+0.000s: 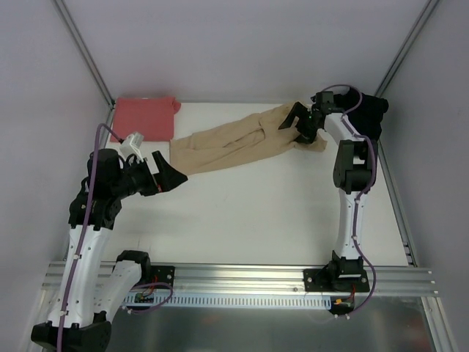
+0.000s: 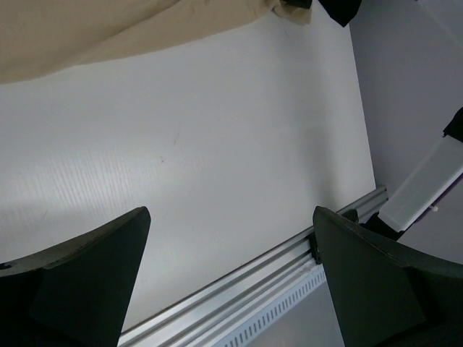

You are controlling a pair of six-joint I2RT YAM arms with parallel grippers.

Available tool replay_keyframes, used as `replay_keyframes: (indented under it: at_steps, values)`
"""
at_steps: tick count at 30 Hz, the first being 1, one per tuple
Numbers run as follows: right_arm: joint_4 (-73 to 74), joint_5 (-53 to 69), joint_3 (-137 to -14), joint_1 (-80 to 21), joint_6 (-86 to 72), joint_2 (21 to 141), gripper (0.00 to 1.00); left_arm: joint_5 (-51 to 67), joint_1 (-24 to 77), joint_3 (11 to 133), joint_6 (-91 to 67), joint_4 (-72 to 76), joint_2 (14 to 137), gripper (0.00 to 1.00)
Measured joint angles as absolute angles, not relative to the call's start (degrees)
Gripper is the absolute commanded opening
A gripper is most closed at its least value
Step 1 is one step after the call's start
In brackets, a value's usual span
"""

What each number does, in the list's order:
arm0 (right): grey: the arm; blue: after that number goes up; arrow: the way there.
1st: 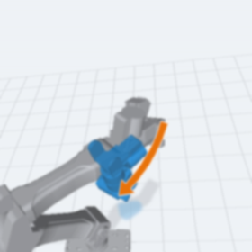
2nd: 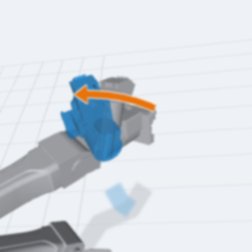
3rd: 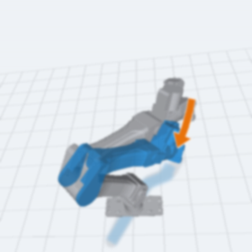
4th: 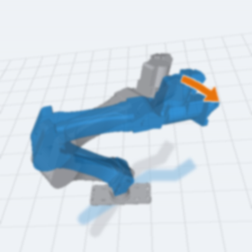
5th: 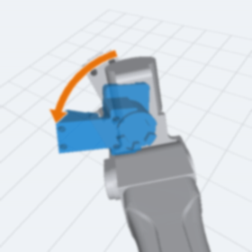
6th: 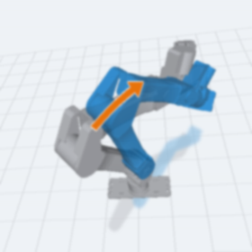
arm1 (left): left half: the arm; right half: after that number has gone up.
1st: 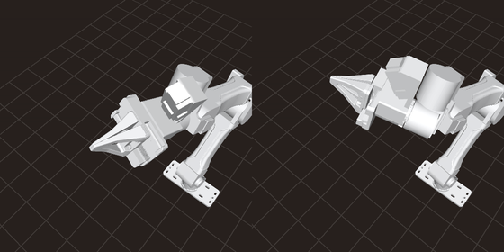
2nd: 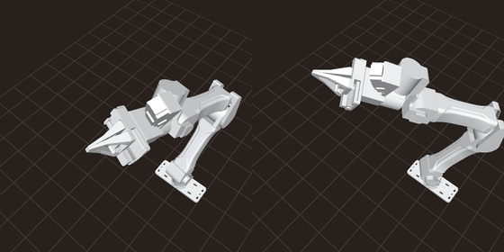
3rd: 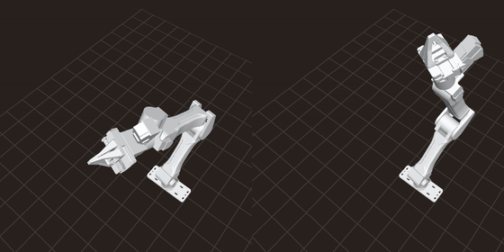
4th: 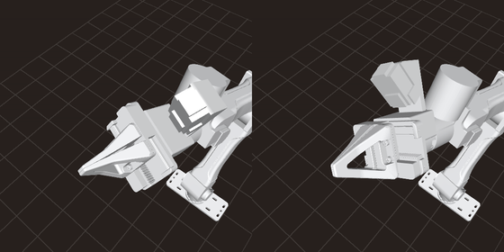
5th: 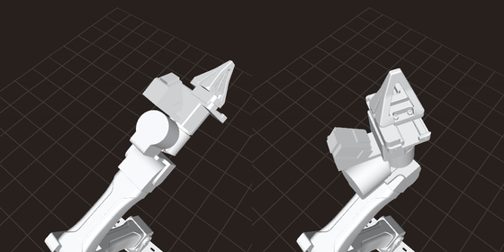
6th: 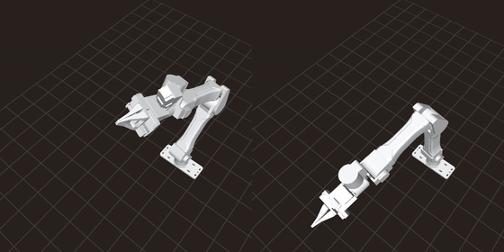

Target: Fold and stack the t-shirts

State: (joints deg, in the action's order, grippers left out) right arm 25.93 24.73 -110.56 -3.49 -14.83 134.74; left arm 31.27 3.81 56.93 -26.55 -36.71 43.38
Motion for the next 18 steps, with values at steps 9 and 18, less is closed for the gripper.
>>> replay_keyframes:
  at_steps: [9,18]
  values:
    - [25.82,27.18,-128.29,-2.52,-16.32,145.71,0.99,31.27,3.81,53.45,-24.91,-36.58,46.44,0.98]
    - [26.22,24.40,-113.73,0.12,-12.25,130.65,0.99,27.33,3.84,58.37,-21.10,-34.30,59.94,0.99]
